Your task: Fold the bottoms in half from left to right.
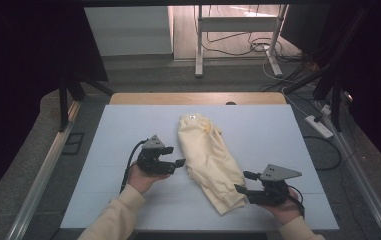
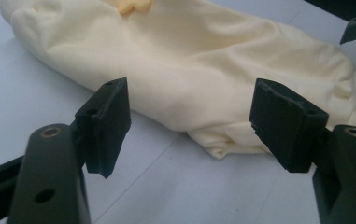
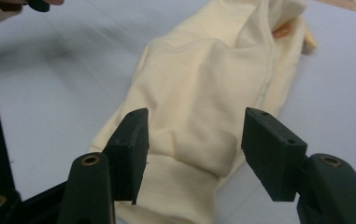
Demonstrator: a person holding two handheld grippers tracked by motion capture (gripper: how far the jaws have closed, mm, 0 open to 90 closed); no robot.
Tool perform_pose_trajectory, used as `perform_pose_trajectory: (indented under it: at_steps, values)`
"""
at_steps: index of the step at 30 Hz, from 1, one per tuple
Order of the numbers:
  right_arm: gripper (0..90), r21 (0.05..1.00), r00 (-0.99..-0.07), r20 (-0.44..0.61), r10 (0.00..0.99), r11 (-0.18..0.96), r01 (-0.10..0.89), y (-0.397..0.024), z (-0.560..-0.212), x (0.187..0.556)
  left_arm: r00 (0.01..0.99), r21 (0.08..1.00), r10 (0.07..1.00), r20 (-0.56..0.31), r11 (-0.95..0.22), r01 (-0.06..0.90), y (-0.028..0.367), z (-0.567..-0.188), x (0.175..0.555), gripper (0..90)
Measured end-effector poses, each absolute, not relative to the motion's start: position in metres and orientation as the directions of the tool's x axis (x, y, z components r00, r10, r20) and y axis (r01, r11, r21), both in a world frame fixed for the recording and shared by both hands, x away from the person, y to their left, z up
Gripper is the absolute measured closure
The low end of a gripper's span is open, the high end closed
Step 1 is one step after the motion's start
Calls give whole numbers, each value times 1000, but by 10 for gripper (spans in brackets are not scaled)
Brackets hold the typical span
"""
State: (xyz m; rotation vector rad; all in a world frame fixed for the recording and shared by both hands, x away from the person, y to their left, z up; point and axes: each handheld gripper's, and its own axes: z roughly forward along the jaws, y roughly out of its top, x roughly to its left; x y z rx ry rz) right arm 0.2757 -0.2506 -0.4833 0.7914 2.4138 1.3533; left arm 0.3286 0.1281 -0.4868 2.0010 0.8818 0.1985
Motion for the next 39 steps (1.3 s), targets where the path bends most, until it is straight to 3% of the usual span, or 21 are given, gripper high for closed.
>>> perform_pose_trajectory:
  at_steps: [14, 27, 32, 35, 36, 39]
  values:
    - [418, 789, -885, 24, 464, 535, 302, -224, -493, 266, 742, 796, 648, -173, -351, 492, 127, -488, 319, 290]
    - [393, 713, -892, -4, 452, 627, 314, -214, -507, 268, 736, 794, 650, -189, -339, 504, 129, -490, 319, 280]
    - [530, 674, -879, -74, 472, 673, 304, -209, -508, 267, 733, 800, 651, -199, -324, 505, 130, -488, 318, 278]
    - [659, 682, -878, -30, 477, 652, 331, -212, -505, 270, 730, 798, 653, -203, -322, 510, 131, -488, 318, 277]
    - [738, 690, -879, -5, 477, 638, 342, -214, -504, 270, 730, 798, 653, -204, -321, 510, 131, -488, 319, 277]
    - [770, 692, -884, 36, 467, 626, 359, -215, -503, 271, 725, 802, 655, -213, -307, 513, 132, -487, 318, 276]
